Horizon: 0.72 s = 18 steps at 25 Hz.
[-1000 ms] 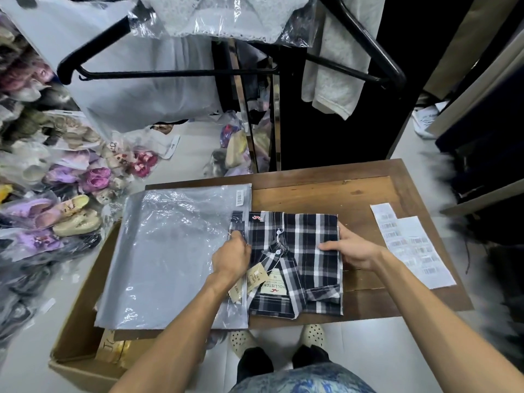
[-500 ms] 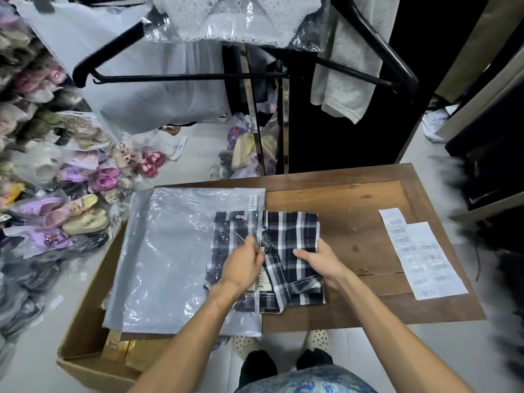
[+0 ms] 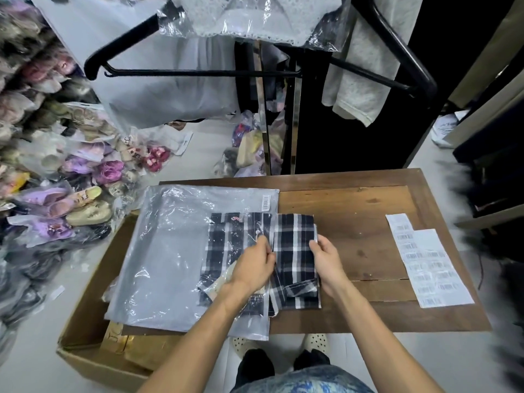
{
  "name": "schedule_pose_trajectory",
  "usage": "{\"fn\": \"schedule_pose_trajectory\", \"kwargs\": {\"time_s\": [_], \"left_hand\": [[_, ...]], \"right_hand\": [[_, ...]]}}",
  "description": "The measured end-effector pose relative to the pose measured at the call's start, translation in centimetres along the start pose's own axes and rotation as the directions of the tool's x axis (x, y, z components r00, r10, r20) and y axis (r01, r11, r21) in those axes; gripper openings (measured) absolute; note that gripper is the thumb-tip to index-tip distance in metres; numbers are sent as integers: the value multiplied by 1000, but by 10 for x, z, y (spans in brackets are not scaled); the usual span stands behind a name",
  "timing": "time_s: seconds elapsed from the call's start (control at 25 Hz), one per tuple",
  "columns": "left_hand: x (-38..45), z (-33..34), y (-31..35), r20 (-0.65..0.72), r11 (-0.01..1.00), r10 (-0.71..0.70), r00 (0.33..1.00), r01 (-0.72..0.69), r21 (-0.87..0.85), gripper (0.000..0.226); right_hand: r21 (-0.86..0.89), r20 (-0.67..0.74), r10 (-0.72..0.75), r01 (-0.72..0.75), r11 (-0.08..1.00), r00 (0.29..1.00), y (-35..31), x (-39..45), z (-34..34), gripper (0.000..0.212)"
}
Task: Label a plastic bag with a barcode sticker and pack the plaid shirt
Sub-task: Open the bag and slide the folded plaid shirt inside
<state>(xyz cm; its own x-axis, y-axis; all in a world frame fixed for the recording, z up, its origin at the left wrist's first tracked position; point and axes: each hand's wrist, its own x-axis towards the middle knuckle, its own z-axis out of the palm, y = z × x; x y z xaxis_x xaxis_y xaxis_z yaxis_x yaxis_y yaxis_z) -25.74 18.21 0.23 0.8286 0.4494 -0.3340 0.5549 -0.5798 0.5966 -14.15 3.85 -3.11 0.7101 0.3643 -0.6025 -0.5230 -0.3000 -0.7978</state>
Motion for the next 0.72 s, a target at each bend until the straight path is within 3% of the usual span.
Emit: {"fn": "schedule_pose_trajectory", "kwargs": {"time_s": [0.12,0.28,0.36,0.56,0.72], "left_hand": [[-1,7,4,21,999,18,1000,-19,41,8],[1,5,2,32,1000,2,999,-2,1,7],[1,3,2,43,1000,7,999,-6,-17,9],[1,2,2,63,1000,-3,998,5,-30,11],[2,-2,1,87,998,-8,996,13,-65,14]], "right_hand": [[-70,26,-15,17,997,1000,-4,-9,20,23],[-290,-183,-209,150,945,961,-20,-22,16,36],[-194,-152,-177,146,970,973,-24,-21,12,42],[-23,94,10,-8,1000,996,-29,-15,17,61],[111,94,151,-161,981,984,-29,-13,5,72]]}}
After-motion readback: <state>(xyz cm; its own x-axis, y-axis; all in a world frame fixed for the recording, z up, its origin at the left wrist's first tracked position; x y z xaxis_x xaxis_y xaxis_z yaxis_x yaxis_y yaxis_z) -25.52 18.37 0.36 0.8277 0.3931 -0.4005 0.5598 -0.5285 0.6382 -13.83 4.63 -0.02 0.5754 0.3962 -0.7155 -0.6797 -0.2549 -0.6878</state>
